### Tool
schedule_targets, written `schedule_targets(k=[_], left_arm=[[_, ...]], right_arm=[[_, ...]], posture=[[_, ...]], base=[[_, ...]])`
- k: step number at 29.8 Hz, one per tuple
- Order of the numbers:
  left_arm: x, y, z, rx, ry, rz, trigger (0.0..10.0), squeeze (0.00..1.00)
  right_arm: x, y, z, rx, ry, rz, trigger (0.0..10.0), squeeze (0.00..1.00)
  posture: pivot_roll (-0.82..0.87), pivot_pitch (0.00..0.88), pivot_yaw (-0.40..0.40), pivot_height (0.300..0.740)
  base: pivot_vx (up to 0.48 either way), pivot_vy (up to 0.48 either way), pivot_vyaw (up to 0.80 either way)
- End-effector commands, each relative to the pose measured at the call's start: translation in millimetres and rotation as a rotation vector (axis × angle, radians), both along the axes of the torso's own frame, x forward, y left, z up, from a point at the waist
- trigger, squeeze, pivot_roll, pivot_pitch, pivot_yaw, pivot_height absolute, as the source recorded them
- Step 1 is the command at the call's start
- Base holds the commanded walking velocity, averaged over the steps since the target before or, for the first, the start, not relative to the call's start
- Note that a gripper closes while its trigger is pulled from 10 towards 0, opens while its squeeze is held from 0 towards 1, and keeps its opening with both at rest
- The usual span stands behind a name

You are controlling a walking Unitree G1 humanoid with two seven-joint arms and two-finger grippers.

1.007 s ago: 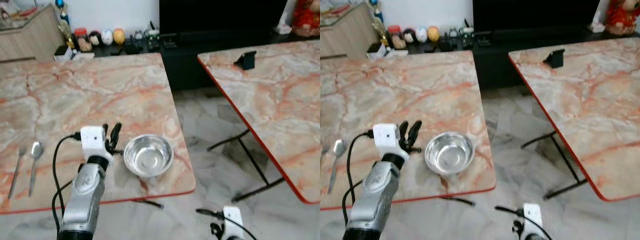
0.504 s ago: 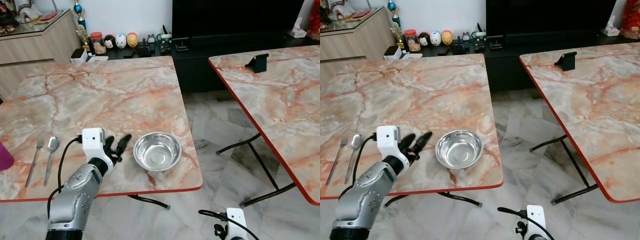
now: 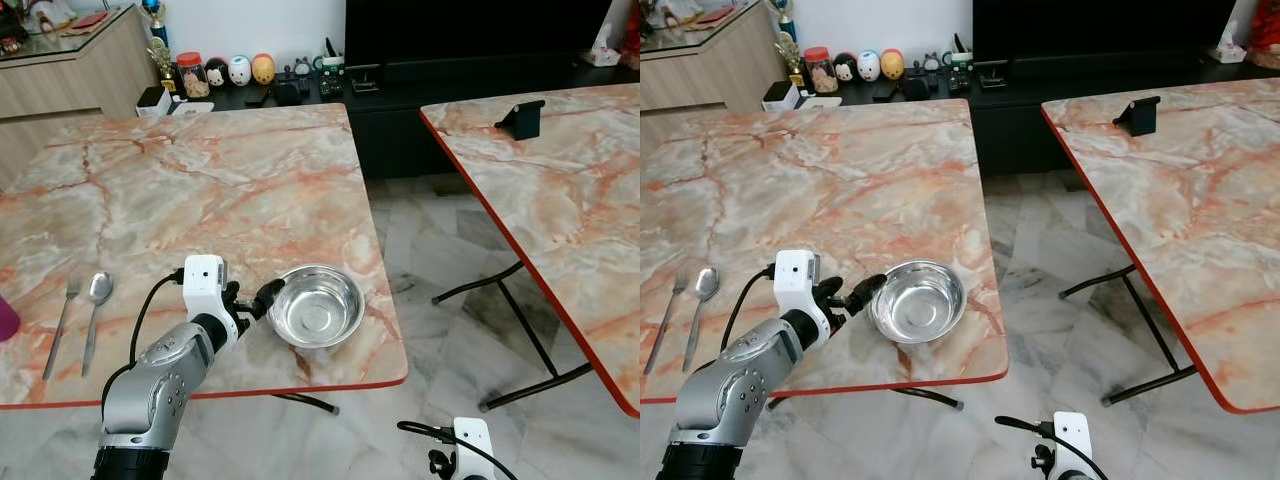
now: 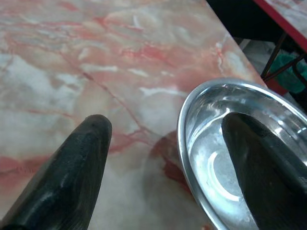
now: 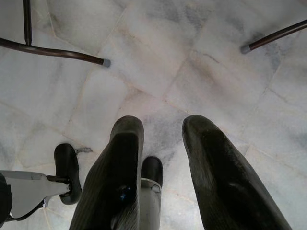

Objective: Setting the table

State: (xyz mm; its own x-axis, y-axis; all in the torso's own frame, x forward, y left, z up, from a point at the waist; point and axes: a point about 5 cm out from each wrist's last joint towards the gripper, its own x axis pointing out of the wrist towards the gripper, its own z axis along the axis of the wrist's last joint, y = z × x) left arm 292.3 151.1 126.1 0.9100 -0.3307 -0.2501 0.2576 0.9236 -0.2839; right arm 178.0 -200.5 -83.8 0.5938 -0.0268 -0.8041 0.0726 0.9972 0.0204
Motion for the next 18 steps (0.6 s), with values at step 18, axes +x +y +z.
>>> schedule_targets(k=[18], left_arm=[[2.7, -4.1, -9.4, 0.027, 0.082, -0.026, 10.0, 0.00]], right_arm=[[-4.2, 3.5, -2.5, 0.020, 0.012, -0.018, 10.0, 0.00]], posture=[[-0.05, 0.000, 0.080, 0.740]], base=[[0.000, 0.000, 0.00]])
